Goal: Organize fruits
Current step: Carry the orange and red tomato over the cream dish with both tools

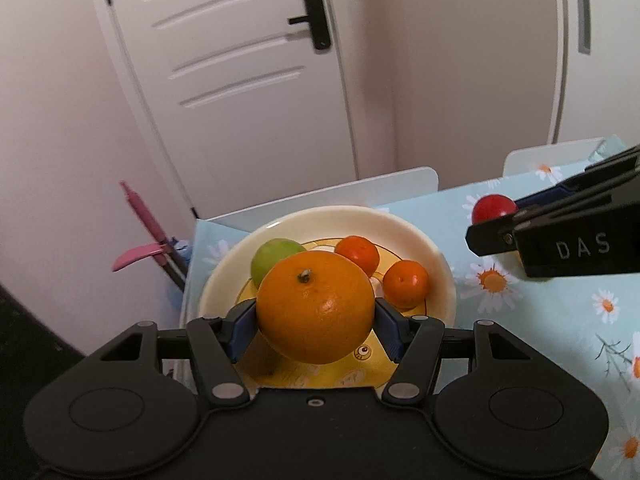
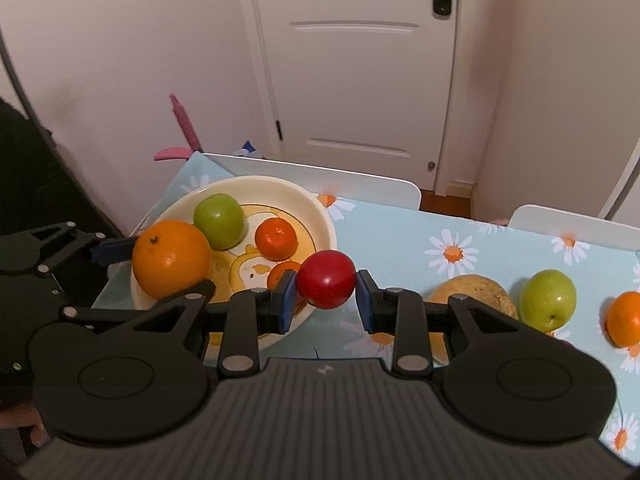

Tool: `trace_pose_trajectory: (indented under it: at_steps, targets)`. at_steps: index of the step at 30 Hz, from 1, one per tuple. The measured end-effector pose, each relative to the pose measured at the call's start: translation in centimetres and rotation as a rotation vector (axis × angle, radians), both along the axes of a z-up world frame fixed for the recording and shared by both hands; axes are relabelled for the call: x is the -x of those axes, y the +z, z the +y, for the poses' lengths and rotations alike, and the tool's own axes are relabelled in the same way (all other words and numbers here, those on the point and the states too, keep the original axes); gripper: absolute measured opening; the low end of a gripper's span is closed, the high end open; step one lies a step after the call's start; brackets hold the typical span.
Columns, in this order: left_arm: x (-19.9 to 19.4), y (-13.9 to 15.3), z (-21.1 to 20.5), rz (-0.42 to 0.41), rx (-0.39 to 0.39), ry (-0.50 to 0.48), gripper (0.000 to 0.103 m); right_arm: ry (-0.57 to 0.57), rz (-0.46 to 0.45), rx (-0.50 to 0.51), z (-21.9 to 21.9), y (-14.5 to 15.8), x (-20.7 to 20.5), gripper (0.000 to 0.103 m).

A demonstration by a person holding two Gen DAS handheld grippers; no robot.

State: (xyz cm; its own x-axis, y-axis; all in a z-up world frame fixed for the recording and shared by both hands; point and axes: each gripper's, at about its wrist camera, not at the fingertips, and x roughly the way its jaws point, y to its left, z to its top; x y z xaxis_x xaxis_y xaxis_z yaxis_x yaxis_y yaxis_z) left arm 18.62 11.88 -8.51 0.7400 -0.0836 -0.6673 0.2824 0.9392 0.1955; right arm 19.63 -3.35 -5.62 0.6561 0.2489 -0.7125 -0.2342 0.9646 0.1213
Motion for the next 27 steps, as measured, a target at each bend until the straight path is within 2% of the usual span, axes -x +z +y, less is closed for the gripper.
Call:
trace_pose_trajectory:
  at_steps: [7,12,14,16,27]
  targets:
    - [-2.3,-2.0,-0.2,0.037,0.007,-0.060,0.066,-0.064,0.009,0.011,0.2,-0.5,-0.5,0.046]
    - [-3.1,-2.8,0.1,0.058,0.006,-0.068,0.067,-0.086,0.013,0.018,0.1,-0.5,-0.4,0.046]
    - [-3.0,-2.7,0.3,0.044,0.008,-0.075,0.071,-0.089,0.012,0.022,0.0,-0.4,-0.3,0.046]
    - [-2.5,-2.1,0.4,0.012,0.008,-0.080,0.092,-0.088,0.010,0.022,-0.1,-0.2,-0.4,0.046]
    - [0.6,1.0,1.5,-0.033,0.027,-0.020,0.100,-0.005,-0.015,0.013,0.2,1.3,-1.6,0.046]
